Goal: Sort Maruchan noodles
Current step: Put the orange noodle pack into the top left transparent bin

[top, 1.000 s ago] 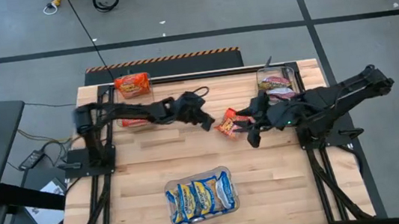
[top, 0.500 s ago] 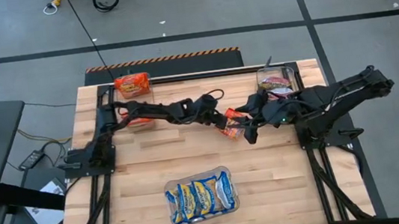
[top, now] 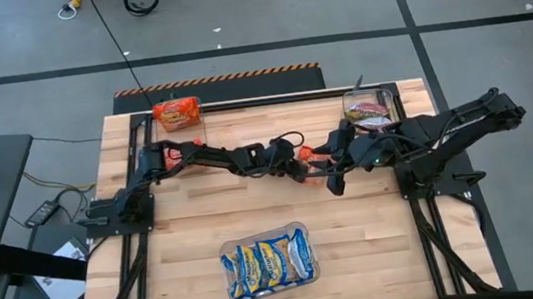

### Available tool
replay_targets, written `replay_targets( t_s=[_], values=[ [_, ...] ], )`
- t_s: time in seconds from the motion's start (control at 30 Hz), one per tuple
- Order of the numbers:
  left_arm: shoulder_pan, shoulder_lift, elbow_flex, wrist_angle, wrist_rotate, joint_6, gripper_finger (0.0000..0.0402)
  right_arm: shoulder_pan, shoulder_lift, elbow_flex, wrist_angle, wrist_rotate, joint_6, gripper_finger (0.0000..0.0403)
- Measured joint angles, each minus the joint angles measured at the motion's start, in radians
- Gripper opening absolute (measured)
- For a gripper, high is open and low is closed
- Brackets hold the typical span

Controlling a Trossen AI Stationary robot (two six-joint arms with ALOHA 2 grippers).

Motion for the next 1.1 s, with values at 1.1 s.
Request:
replay_targets(
  t_s=[1.1],
  values=[
    [0.244,-0.944,-0.056,-1.129,-0.591,1.435,0.0007,0.117,-0.1,0.0,0.008,-0.023,0.03,0.0157]
  ],
)
